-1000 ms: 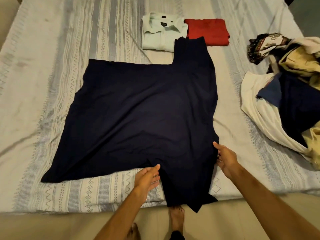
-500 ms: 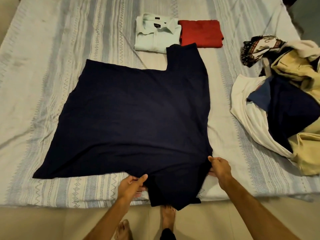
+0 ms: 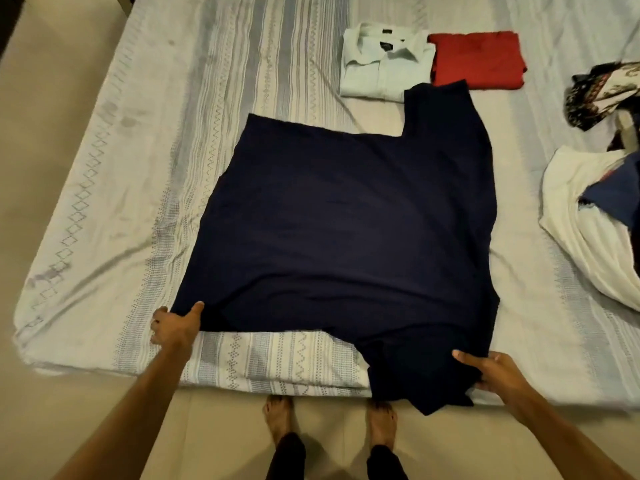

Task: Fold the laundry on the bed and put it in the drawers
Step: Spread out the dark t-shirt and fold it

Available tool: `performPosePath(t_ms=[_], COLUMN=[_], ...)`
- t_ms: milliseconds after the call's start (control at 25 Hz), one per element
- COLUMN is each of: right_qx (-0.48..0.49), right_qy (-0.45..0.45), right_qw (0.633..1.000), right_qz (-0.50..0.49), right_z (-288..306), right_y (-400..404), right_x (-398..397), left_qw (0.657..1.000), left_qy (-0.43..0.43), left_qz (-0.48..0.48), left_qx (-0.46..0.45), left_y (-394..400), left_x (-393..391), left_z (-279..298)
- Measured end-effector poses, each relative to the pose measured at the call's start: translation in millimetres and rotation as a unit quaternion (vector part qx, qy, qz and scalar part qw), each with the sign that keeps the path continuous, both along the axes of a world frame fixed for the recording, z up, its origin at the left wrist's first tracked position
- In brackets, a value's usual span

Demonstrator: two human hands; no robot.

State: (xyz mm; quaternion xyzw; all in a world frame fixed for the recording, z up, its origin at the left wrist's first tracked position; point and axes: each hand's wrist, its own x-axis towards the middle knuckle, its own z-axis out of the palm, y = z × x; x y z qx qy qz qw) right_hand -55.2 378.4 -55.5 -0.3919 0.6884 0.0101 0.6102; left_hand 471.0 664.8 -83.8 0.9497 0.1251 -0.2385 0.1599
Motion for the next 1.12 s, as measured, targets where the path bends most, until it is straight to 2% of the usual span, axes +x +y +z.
performPosePath(t_ms=[80,160,240,280,360,440,520,600,680,800,880,1000,1040,1120], right_qx=[-0.007,-0.01,0.013,0.026,0.037,0.0,-0.055,-0.074,-0.06,-0.031,-0.002,0.002,-0.015,-0.05], right_qy=[-0.008,0.0,0.028,0.058,0.145,0.237,0.244,0.274,0.301,0.342,0.362,0.418,0.418,0.382], right_qw=[0.998,0.998,0.999,0.998,0.987,0.962,0.958,0.945,0.927,0.885,0.86,0.819,0.819,0.852], right_qz=[-0.057,-0.058,-0.017,-0.002,0.064,0.136,0.142,0.162,0.213,0.314,0.358,0.394,0.392,0.355], right_z=[4.7,9.7,12.2,12.3,13.5,16.7,12.0,4.5,-2.4,-1.7,9.3,33.5,41.4,51.8], right_y=[4.9,12.0,18.7,18.7,14.5,10.6,11.2,16.4,18.9,17.5,15.6,8.4,1.5,-24.6], right_x=[4.3,4.4,-6.1,-13.7,-23.6,-19.5,-9.3,0.1,0.7,-7.7,-11.7,-2.5,5.1,25.0], left_qw=[0.998,0.994,0.988,0.975,0.924,0.865,0.818,0.803,0.824,0.893,0.917,0.952,0.959,0.962], left_qy=[0.056,0.104,0.131,0.131,0.115,0.135,0.205,0.279,0.316,0.266,0.255,0.26,0.253,0.228], left_qz=[0.016,-0.011,-0.015,0.035,0.145,0.221,0.269,0.275,0.235,0.184,0.169,0.075,0.028,-0.075], left_qx=[0.026,0.012,-0.08,-0.176,-0.334,-0.43,-0.465,-0.45,-0.408,-0.314,-0.258,-0.145,-0.123,-0.131], left_y=[16.1,32.6,45.8,48.6,57.7,57.3,42.1,13.4,-13.5,-34.2,-31.5,-18.2,-18.3,-38.4], left_x=[22.8,39.9,46.9,45.2,42.8,22.5,-12.8,-58.0,-103.3,-136.8,-136.3,-134.4,-130.8,-110.8], left_z=[-9.1,-15.7,-10.9,-0.9,6.8,18.4,25.6,26.1,15.6,-10.2,-5.6,21.7,33.1,62.5])
